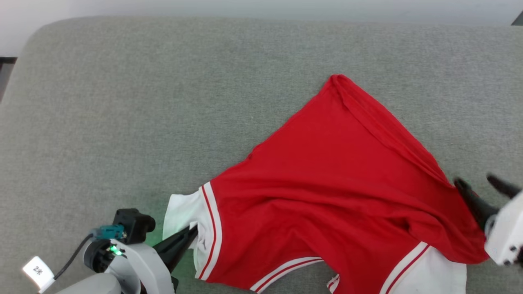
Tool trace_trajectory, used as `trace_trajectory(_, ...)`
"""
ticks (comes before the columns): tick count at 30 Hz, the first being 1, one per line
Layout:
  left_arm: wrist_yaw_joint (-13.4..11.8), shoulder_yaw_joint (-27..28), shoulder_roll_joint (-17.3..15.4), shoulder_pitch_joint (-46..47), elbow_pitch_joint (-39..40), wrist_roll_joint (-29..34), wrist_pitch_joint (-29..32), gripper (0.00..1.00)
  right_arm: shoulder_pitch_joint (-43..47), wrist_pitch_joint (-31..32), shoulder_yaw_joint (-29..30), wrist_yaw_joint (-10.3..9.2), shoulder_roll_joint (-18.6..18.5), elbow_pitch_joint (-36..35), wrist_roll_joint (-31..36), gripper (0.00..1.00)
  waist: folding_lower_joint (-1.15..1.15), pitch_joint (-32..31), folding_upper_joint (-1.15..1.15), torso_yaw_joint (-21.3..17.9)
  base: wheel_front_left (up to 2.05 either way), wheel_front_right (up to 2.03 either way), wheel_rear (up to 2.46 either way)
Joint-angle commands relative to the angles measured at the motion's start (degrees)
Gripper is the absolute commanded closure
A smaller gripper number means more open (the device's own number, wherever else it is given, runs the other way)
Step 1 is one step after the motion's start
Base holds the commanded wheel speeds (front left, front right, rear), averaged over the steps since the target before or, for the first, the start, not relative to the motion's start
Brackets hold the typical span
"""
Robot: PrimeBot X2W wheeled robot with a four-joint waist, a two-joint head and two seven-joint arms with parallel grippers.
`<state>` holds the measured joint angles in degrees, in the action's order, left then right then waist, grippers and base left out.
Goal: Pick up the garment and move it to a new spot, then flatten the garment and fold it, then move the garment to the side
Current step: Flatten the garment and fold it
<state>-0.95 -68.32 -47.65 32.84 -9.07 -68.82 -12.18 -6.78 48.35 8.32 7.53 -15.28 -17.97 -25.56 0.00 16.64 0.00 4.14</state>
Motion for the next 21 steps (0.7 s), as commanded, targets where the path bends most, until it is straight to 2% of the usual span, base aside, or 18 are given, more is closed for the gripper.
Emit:
trace_trajectory(1, 0.1, -0.1, 0.4, 0.0, 0.2, 0.4, -0.1, 1.00, -2.4, -1.1, -1.8, -0.09, -0.6, -0.7, 0.4, 0.00, 0.00, 0.2, 0.00, 0.6, 0.00, 0.00, 0.00)
trace_trajectory(5, 0.3, -0.2, 0.9, 0.7, 0.3, 0.6, 0.1, 1.00, -7.6, -4.5, -5.5, -0.09, -2.3, 1.1, 1.5, 0.00, 0.00, 0.6, 0.00, 1.5, 0.00, 0.00, 0.00)
trace_trajectory(9, 0.7, -0.2, 1.7, 1.3, 0.1, 0.9, 0.2, 1.00, -16.4, -9.3, -11.7, -0.09, -3.9, 9.2, 2.4, 0.00, 0.00, 1.2, 0.00, 3.1, 0.00, 0.00, 0.00)
trace_trajectory(17, 2.2, -0.6, 4.2, 3.2, -1.2, 1.9, 0.6, 1.00, -36.6, -17.0, -25.1, -0.09, -4.6, 34.9, 0.9, 0.00, 0.00, 2.9, 0.00, 7.0, 0.00, 0.00, 0.00)
trace_trajectory(20, 2.9, -0.6, 5.1, 3.7, -2.1, 2.0, 0.7, 1.00, -42.5, -17.4, -29.3, -0.09, -4.2, 44.4, 0.1, 0.00, 0.00, 3.4, 0.00, 8.4, 0.00, 0.00, 0.00)
trace_trajectory(21, 3.4, -0.7, 5.8, 4.2, -2.5, 2.2, 0.7, 1.00, -46.0, -17.2, -31.3, -0.10, -3.9, 50.1, -0.3, 0.00, 0.00, 3.7, 0.00, 9.4, 0.00, 0.00, 0.00)
